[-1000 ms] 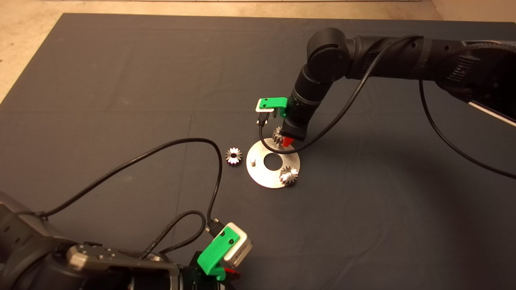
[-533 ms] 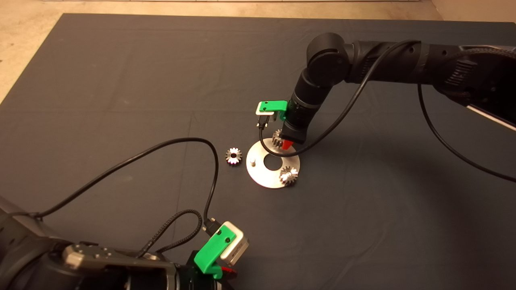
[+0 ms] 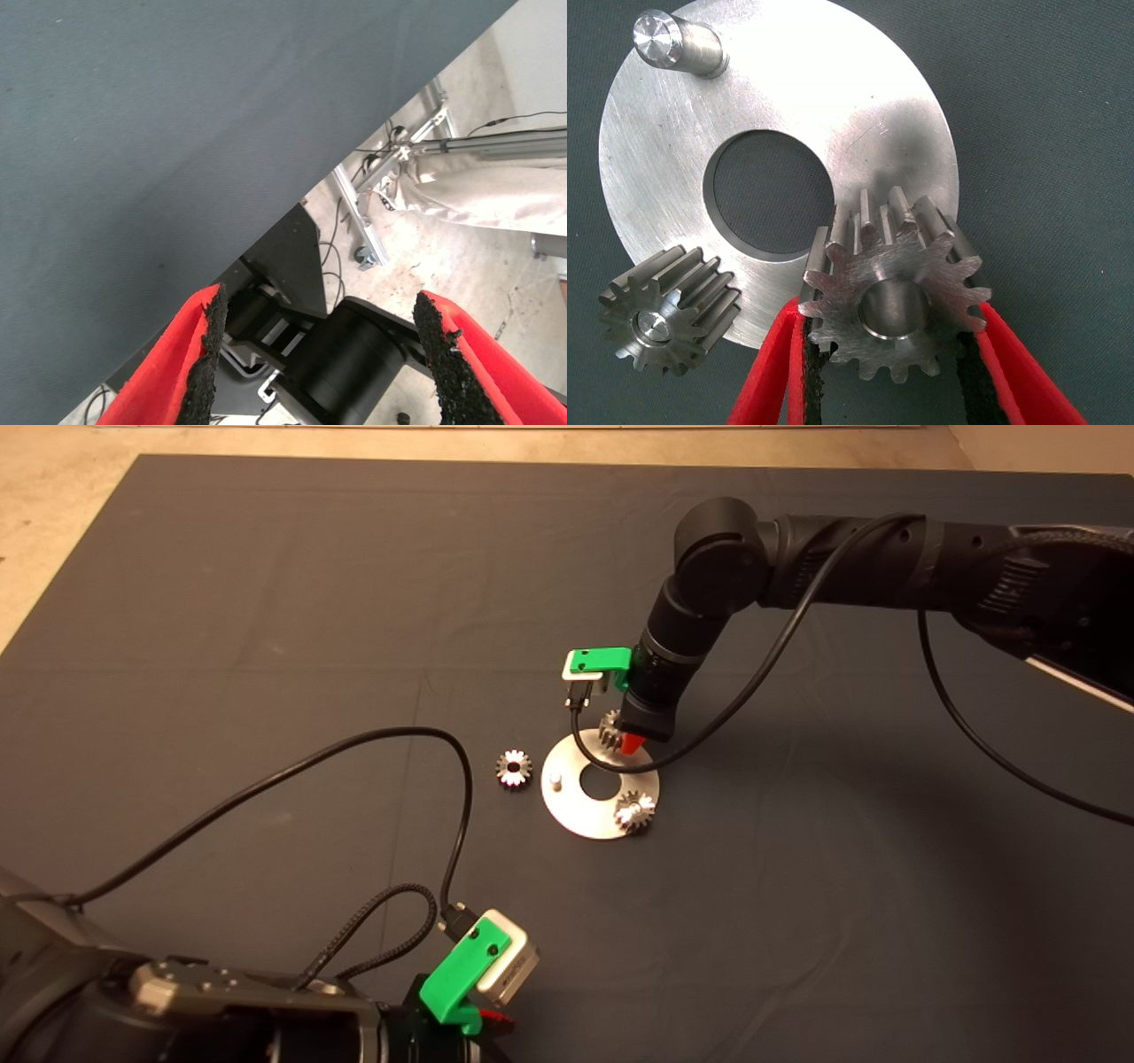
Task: Install three planetary gears onto the carrier pins
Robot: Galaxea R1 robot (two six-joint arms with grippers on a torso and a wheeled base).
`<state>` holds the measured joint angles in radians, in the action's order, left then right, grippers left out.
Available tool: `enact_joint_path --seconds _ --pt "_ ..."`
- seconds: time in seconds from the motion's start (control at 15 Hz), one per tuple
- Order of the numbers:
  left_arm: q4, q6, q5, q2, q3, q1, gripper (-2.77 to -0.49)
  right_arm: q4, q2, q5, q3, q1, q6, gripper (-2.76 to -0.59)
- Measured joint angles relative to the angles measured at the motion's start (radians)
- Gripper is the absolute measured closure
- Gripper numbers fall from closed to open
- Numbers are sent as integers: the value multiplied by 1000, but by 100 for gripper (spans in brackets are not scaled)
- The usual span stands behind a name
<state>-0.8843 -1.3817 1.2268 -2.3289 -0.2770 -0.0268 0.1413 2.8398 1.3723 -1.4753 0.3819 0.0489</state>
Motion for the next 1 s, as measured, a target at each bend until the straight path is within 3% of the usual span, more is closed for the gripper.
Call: enact_joint_path --seconds 0.47,1.0 --pt "0 0 -5 3 0 0 -146 1 0 3 -1 0 -16 -84" --pt "0 0 -19 3 0 0 -146 3 6 14 -25 3 -79 -84"
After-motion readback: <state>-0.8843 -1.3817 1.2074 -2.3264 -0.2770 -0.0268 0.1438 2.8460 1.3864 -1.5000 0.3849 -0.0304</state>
